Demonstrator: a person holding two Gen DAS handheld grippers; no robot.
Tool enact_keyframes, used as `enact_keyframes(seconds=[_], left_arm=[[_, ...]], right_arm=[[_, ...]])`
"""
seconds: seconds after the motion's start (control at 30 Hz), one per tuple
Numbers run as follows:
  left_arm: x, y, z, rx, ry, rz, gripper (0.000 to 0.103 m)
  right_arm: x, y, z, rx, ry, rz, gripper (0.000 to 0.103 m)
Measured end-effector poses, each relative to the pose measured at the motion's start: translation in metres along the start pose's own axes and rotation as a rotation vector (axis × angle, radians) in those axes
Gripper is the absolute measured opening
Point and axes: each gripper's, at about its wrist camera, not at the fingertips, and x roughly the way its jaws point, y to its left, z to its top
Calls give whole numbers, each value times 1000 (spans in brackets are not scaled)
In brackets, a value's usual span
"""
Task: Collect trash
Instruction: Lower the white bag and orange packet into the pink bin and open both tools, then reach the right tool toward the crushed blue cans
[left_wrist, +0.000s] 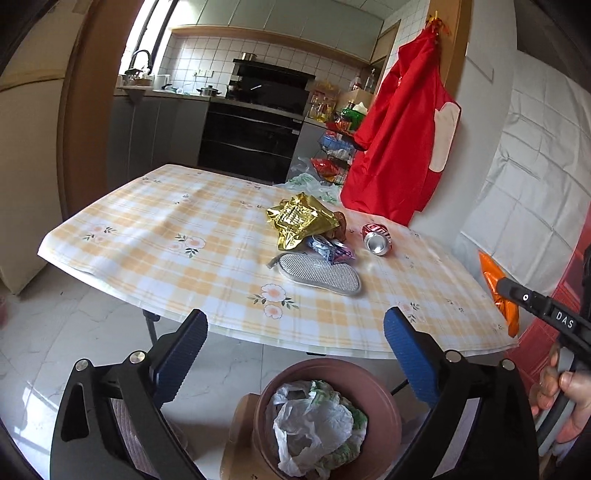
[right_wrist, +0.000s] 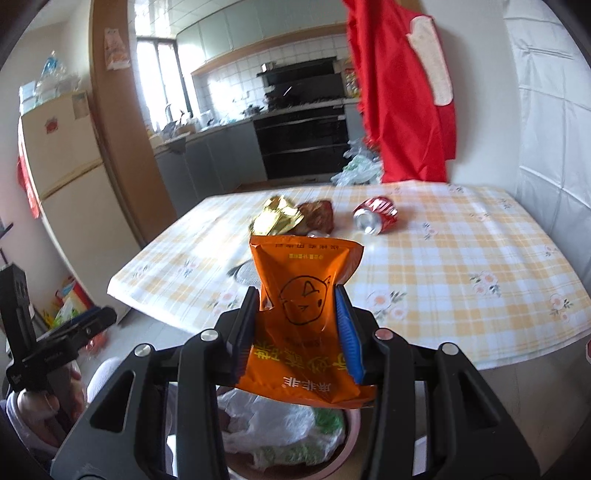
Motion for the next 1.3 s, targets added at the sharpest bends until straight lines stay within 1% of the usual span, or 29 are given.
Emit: enact_keyframes(seconds=[0.13, 0.23, 0.27, 0.33, 0.37, 0.4, 0.43, 0.47, 0.53, 0.6, 0.67, 0.87, 1.1, 1.2, 1.3], left_arm=[[-8, 3, -4, -3, 4, 6, 95], [-14, 9, -6, -17, -5, 3, 96], [-15, 10, -6, -18, -8, 3, 96], [-15, 12, -7, -19, -12, 9, 96], [-14, 12, -7, -21, -10, 12, 96], [-13, 13, -8, -23, -7, 14, 96], [-13, 14, -8, -28, -2, 15, 96], [-12, 14, -9, -29, 1, 15, 96], [-11, 13, -10, -26, 6, 15, 96], [-8, 12, -12, -19, 11, 20, 96], [-7, 12, -13, -16, 19, 22, 96], [-6, 11, -14, -12, 24, 25, 97], [8, 6, -15, 13, 55, 26, 97], [16, 1, -14, 37, 63, 24, 97], [30, -7, -11, 87, 75, 21, 97]], right_arm=[[2, 16, -6, -28, 25, 18, 45], [2, 24, -5, -39, 29, 24, 51], [3, 26, -5, -41, 30, 26, 56], [3, 29, -5, -45, 26, 27, 57], [3, 29, -5, -49, 26, 26, 60], [4, 30, -5, -51, 26, 22, 67], [4, 30, -5, -51, 24, 15, 72], [3, 29, -5, -48, 18, 7, 80], [4, 26, -5, -41, 16, -5, 84], [4, 24, -6, -34, 16, -30, 94], [6, 20, -8, -23, 15, -71, 97], [11, 3, -12, 19, 42, -135, 97], [23, -16, -20, 51, 75, -175, 97], [30, -27, -23, 66, 91, -186, 97], [39, -37, -24, 85, 106, -196, 97]])
